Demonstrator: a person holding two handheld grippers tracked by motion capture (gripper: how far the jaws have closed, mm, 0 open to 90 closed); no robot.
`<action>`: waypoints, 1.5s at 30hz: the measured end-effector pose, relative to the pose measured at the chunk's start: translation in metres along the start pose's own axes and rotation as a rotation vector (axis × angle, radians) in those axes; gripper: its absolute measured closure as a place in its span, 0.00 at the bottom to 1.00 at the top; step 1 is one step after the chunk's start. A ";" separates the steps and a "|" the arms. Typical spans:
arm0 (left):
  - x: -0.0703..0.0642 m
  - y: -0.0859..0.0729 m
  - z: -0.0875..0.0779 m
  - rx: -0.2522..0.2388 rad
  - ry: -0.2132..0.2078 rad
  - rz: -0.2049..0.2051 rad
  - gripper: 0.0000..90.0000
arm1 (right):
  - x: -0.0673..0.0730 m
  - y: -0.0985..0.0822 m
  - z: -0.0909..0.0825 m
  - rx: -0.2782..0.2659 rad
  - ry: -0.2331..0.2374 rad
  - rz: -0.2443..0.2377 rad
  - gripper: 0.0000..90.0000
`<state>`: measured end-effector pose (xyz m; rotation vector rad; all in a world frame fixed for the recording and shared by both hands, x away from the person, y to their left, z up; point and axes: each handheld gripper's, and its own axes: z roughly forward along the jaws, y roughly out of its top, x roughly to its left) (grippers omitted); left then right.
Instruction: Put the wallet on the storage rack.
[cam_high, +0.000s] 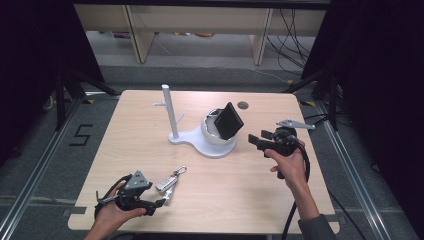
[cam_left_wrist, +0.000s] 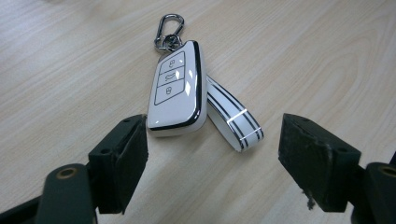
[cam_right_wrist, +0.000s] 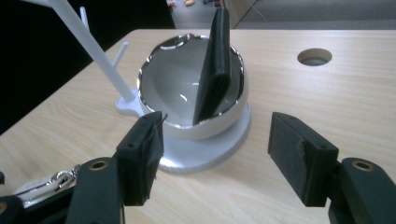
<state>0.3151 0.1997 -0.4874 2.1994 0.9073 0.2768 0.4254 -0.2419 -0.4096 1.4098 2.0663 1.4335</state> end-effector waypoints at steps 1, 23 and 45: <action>0.000 0.000 0.000 0.000 0.005 -0.002 0.26 | 0.001 -0.002 -0.001 0.001 -0.003 -0.004 0.40; 0.004 0.007 0.004 0.003 0.002 -0.008 0.25 | 0.024 -0.084 -0.002 0.194 0.000 -0.060 0.36; 0.010 0.076 0.050 0.120 -0.021 0.041 0.26 | 0.034 -0.115 -0.022 0.216 0.043 -0.110 0.36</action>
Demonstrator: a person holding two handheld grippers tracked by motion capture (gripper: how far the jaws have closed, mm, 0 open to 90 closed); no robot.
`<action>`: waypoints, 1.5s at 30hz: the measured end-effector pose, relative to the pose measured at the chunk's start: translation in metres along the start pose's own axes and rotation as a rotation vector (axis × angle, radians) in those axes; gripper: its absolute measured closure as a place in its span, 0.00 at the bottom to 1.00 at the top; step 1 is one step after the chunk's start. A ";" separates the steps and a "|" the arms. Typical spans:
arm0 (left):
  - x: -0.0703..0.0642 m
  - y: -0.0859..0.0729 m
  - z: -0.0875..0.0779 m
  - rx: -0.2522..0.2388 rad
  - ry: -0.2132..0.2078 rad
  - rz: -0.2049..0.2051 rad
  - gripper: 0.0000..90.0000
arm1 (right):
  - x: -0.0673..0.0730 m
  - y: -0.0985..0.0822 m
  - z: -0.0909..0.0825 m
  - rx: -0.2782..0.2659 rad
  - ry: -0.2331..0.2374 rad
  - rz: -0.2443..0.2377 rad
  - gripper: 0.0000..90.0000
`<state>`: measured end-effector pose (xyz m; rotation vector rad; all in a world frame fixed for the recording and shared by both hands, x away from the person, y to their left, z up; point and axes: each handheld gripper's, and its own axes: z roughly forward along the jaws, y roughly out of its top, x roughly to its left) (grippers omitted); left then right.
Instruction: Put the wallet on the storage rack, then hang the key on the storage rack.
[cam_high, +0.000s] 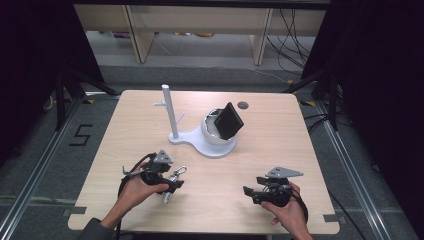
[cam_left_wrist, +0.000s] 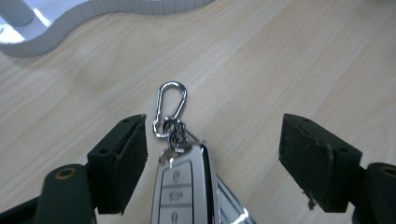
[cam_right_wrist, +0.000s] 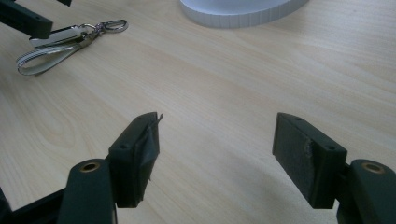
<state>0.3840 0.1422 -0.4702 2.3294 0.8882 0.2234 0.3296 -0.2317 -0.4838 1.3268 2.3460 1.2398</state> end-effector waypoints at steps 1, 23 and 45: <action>0.000 0.004 0.003 0.025 0.007 0.009 0.27 | -0.002 0.000 -0.001 0.000 -0.020 -0.035 0.36; 0.017 0.037 0.034 0.296 0.028 0.030 0.48 | 0.001 0.000 0.002 0.008 0.010 -0.048 0.37; 0.016 0.056 0.052 0.512 0.010 0.151 0.81 | 0.003 0.000 0.004 0.017 0.033 -0.052 0.37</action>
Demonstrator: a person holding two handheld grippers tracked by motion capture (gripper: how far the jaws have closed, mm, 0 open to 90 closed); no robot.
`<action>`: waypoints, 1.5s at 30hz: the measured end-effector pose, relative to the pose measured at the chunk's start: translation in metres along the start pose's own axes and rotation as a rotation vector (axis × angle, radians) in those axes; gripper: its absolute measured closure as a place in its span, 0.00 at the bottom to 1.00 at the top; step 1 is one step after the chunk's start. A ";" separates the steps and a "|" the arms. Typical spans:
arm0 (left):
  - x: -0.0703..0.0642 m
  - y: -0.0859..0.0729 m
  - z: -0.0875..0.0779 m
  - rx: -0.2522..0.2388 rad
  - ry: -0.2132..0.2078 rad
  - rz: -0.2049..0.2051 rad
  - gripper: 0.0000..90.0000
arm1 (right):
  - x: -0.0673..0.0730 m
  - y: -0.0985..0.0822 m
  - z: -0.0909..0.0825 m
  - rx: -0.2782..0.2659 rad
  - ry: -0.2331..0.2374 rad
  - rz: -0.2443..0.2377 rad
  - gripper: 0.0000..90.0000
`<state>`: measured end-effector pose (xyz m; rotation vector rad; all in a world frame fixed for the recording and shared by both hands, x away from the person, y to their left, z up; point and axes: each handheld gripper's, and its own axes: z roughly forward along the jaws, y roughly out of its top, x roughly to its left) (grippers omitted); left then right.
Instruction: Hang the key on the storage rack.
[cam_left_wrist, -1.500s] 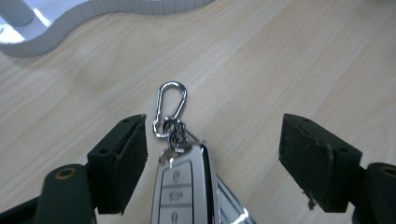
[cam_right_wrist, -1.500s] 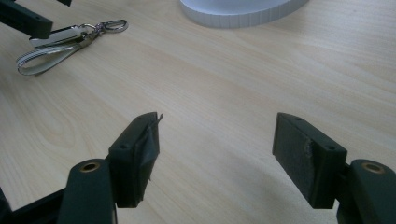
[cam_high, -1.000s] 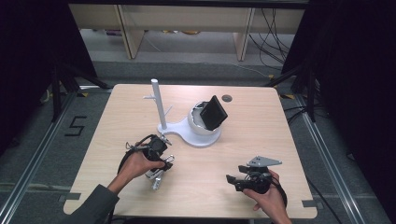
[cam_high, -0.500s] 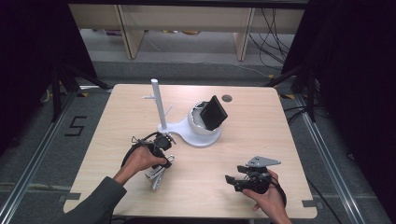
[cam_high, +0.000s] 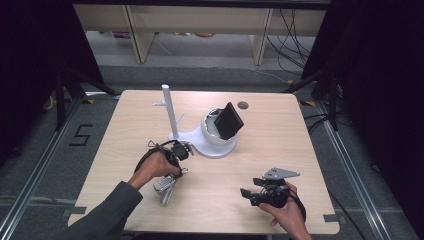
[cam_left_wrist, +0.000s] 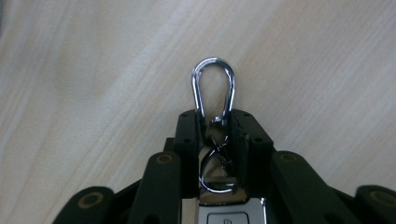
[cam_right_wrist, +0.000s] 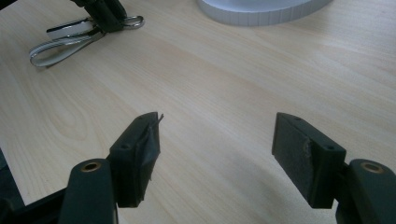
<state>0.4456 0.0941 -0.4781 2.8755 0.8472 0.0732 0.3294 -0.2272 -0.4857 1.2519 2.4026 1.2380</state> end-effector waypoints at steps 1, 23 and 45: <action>-0.002 0.001 0.000 0.016 0.004 0.019 0.82 | 0.001 0.000 0.001 -0.011 0.008 0.003 0.37; -0.012 0.008 0.000 0.070 0.037 0.147 0.84 | 0.002 0.000 0.000 -0.005 0.024 0.021 0.37; 0.030 -0.029 -0.102 -0.065 0.061 0.017 0.84 | -0.006 -0.001 0.002 -0.006 0.017 0.012 0.37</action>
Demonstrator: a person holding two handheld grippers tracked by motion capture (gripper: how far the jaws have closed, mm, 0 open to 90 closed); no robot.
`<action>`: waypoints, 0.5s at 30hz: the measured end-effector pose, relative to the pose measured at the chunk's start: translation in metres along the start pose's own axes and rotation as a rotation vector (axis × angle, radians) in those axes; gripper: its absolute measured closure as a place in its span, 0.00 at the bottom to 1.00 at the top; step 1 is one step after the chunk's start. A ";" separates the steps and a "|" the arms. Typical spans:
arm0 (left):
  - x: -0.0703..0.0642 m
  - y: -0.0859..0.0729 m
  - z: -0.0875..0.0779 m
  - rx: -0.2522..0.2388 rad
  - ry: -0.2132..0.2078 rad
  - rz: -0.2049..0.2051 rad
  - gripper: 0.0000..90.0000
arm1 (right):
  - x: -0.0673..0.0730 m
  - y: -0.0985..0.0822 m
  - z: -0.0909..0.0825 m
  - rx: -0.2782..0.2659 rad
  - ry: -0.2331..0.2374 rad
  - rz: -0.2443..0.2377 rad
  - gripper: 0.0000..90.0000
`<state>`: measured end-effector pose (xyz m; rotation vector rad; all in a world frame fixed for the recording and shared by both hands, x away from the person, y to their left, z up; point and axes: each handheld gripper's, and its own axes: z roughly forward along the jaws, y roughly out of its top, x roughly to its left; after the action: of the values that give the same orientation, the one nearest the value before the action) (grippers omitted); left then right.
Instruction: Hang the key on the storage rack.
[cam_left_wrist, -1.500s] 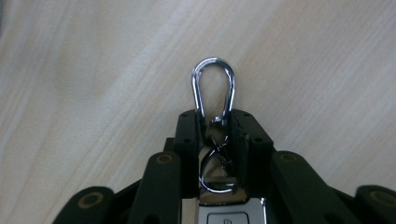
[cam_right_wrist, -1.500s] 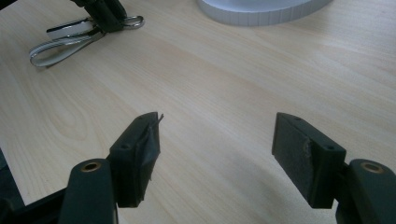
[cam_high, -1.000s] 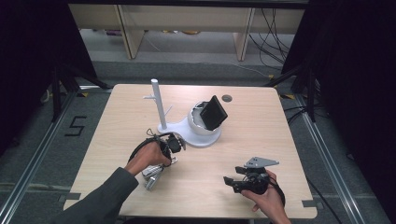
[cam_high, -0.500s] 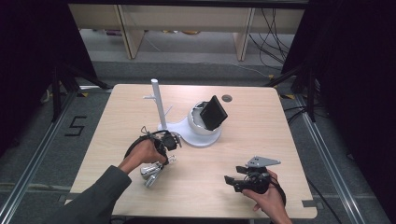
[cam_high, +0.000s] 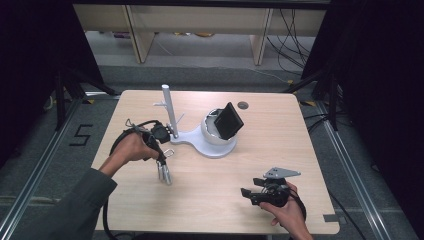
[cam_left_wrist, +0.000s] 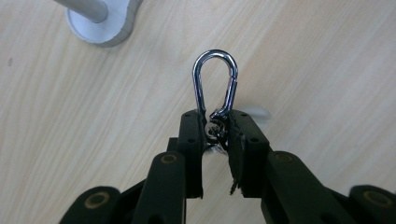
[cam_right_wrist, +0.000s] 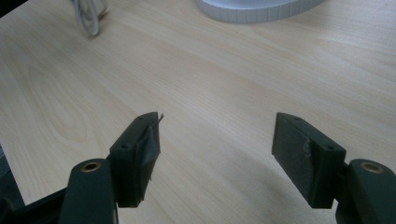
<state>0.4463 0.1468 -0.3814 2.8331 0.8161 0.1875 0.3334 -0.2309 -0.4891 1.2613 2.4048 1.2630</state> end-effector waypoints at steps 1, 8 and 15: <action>0.002 -0.001 -0.006 -0.003 0.005 -0.003 0.84 | 0.000 0.000 0.000 0.002 -0.001 0.001 0.37; 0.015 -0.002 -0.043 -0.055 0.045 -0.042 0.84 | -0.001 0.000 -0.001 0.004 -0.005 0.012 0.37; 0.031 -0.006 -0.071 -0.078 0.081 -0.087 0.84 | -0.001 0.000 -0.002 0.001 -0.003 0.025 0.37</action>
<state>0.4567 0.1787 -0.3117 2.7264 0.9253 0.3162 0.3330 -0.2326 -0.4880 1.2968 2.3956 1.2658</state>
